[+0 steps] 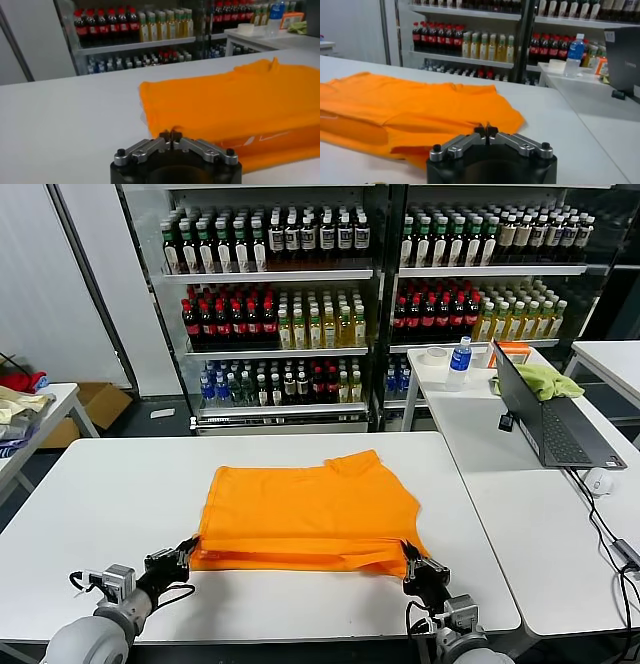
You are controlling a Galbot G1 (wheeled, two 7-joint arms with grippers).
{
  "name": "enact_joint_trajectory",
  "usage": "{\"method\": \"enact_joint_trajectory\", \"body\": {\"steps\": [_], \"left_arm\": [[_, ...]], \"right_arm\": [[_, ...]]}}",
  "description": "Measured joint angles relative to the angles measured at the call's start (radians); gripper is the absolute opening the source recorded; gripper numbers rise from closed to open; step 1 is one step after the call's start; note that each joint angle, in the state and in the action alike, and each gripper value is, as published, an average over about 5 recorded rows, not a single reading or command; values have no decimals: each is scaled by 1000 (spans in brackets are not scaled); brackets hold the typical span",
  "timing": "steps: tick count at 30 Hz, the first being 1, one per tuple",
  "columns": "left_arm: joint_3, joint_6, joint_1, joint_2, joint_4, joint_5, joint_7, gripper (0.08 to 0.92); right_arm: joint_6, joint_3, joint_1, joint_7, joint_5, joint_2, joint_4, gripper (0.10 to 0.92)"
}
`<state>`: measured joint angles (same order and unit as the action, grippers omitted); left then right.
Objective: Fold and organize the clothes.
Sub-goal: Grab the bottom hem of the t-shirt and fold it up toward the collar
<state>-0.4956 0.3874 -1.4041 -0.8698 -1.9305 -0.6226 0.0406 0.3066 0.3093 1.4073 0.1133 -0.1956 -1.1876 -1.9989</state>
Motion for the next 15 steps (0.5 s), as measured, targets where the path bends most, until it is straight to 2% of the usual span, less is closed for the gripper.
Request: {"method": "enact_joint_trajectory", "body": {"steps": [15], "left_arm": [[58,-19,102,-9,98,-2,-28,80]], "right_arm": [[5,-28,-59,-6,15,-7,69,125]]}}
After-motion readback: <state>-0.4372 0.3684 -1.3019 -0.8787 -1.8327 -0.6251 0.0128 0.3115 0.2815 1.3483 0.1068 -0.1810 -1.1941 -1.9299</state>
